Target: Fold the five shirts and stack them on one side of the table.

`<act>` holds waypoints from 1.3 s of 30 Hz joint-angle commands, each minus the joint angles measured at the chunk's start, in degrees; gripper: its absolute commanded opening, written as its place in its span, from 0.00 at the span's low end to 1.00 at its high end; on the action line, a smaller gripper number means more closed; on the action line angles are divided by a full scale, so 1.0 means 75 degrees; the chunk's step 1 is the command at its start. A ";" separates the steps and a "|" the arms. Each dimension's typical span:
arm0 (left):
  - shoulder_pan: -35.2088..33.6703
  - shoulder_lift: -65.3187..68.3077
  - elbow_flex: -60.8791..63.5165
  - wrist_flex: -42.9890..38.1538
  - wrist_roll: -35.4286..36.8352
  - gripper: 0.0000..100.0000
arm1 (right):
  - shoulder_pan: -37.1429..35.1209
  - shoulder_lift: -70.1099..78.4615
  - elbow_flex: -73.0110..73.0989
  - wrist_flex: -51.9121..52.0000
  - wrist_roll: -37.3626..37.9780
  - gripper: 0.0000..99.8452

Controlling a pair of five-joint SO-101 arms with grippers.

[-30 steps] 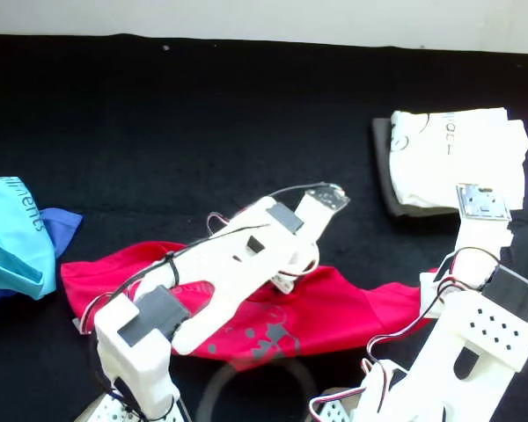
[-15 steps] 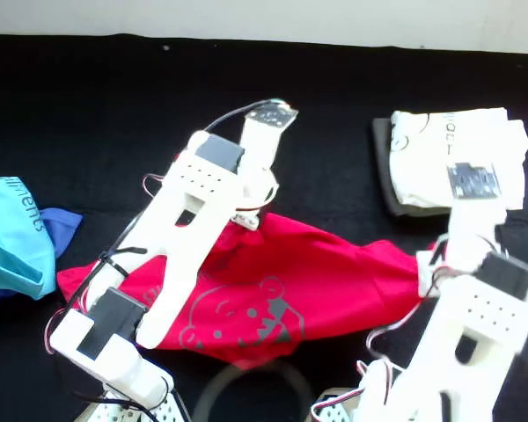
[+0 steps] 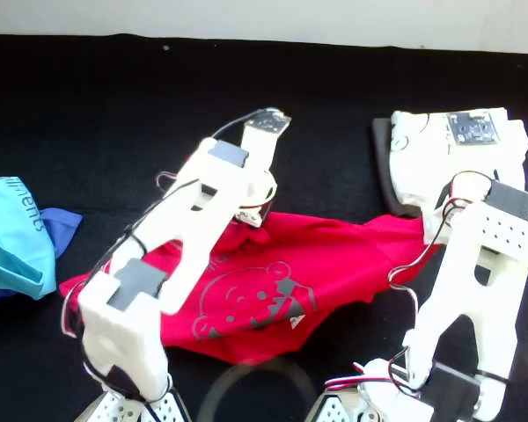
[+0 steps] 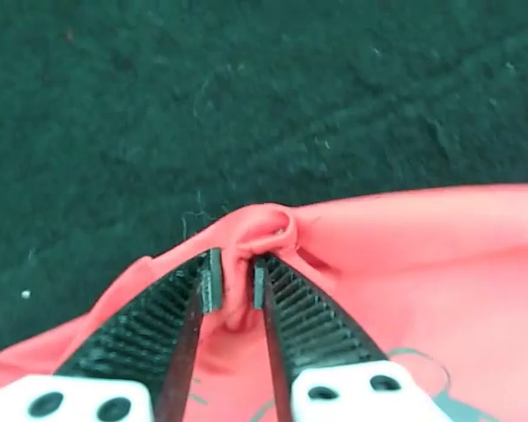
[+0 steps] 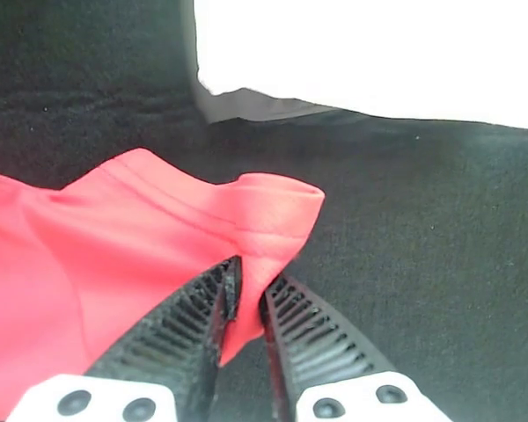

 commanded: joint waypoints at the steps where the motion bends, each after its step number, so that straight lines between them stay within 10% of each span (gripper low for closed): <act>1: -0.0252 0.0545 -0.0990 -0.0070 0.0012 0.05 | -0.0053 -0.0018 -0.0240 -0.0358 0.0094 0.01; 18: -0.0545 0.1928 -0.4730 0.1289 0.0059 0.01 | -0.0076 -0.0018 0.0229 -0.0545 0.0047 0.01; 39: -0.0744 0.2842 -0.4988 0.0645 0.0082 0.14 | -0.0615 -0.0006 0.1260 -0.1659 0.0047 0.01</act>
